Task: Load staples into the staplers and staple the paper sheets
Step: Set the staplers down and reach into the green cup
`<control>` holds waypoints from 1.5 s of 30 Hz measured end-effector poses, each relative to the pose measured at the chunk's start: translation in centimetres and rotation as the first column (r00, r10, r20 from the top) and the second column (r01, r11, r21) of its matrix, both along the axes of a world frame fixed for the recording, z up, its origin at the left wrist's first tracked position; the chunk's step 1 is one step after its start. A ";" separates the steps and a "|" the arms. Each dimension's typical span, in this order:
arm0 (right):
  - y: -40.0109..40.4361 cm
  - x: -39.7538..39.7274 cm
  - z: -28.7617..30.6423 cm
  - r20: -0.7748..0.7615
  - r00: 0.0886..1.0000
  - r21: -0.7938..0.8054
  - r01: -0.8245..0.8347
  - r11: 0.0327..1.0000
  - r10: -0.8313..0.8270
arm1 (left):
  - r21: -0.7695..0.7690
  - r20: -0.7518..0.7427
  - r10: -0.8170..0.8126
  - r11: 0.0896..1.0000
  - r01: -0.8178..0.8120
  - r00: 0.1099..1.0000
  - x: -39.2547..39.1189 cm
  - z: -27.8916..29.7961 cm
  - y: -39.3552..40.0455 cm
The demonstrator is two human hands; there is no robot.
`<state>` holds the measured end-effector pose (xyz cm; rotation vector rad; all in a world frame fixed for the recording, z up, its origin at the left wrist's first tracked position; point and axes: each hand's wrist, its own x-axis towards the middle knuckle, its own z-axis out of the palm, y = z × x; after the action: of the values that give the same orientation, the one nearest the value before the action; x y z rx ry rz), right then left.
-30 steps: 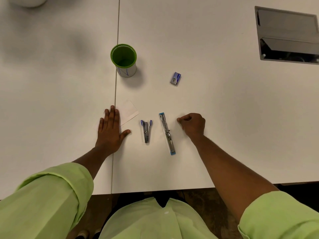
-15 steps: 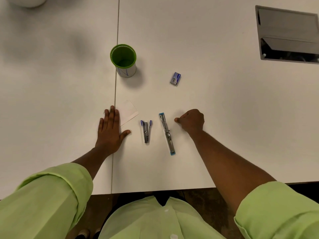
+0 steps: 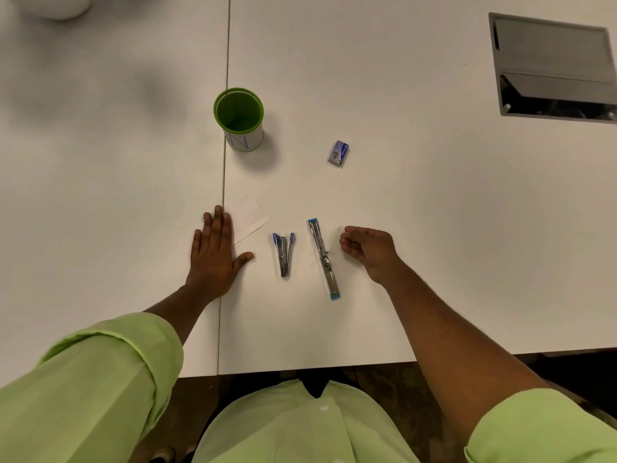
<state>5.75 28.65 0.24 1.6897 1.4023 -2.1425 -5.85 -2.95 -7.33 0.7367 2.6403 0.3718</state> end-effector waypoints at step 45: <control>0.1 -1.1 0.4 -0.072 0.993 -0.069 0.091 0.993 -0.096 | -0.004 0.002 -0.009 1.000 0.009 1.000 -0.2 0.0 0.0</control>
<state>4.63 28.76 0.61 1.7004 1.2785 -2.2979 -6.02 -2.95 -7.28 0.7460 2.6342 0.3641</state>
